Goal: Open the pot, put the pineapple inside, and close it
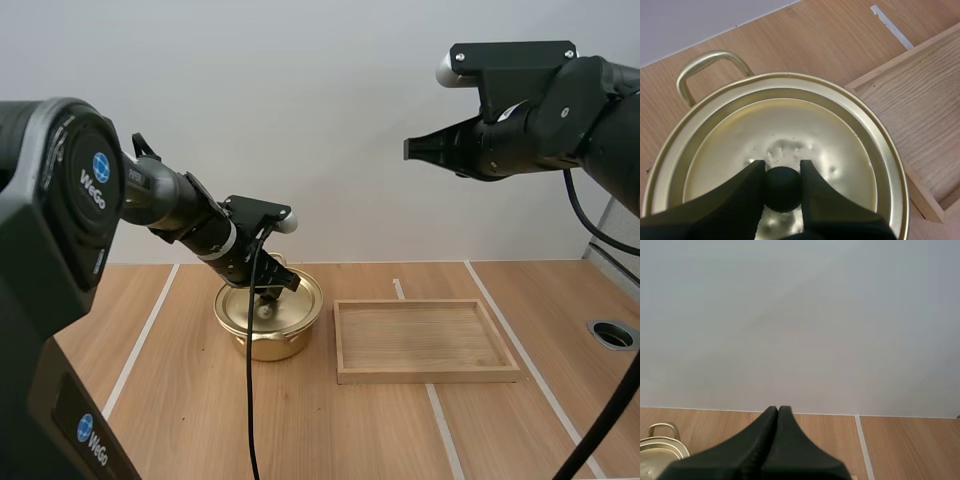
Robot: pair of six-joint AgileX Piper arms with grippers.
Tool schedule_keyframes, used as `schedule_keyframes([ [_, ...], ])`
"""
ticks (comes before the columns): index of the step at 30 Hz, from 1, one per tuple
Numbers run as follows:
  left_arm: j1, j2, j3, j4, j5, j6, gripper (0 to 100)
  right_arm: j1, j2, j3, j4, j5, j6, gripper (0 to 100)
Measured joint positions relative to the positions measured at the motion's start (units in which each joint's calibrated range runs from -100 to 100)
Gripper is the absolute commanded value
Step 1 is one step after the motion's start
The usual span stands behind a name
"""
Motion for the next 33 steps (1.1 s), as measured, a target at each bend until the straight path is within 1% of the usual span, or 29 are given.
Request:
schedule_keyframes([
  [13, 0.00, 0.0, 0.0, -0.1, -0.4, 0.3, 0, 0.0, 0.0, 0.0, 0.0, 0.0, 0.0, 0],
  [14, 0.00, 0.0, 0.0, -0.1, -0.4, 0.3, 3, 0.0, 0.0, 0.0, 0.0, 0.0, 0.0, 0],
  [15, 0.00, 0.0, 0.0, -0.1, -0.4, 0.3, 10, 0.0, 0.0, 0.0, 0.0, 0.0, 0.0, 0],
  [16, 0.00, 0.0, 0.0, -0.1, -0.4, 0.3, 22, 0.0, 0.0, 0.0, 0.0, 0.0, 0.0, 0],
  [17, 0.00, 0.0, 0.0, -0.1, -0.4, 0.3, 39, 0.0, 0.0, 0.0, 0.0, 0.0, 0.0, 0],
  [18, 0.00, 0.0, 0.0, 0.0, -0.4, 0.3, 62, 0.0, 0.0, 0.0, 0.0, 0.0, 0.0, 0],
  [19, 0.00, 0.0, 0.0, 0.0, -0.5, 0.3, 92, 0.0, 0.0, 0.0, 0.0, 0.0, 0.0, 0],
  [20, 0.00, 0.0, 0.0, 0.3, -0.6, 0.3, 100, 0.0, 0.0, 0.0, 0.0, 0.0, 0.0, 0],
  [26, 0.00, 0.1, 0.2, 2.0, -3.0, -1.7, 100, 0.0, 0.0, 0.0, 0.0, 0.0, 0.0, 0],
  [33, 0.00, 0.1, 0.2, 2.1, -2.1, -2.2, 100, 0.0, 0.0, 0.0, 0.0, 0.0, 0.0, 0],
])
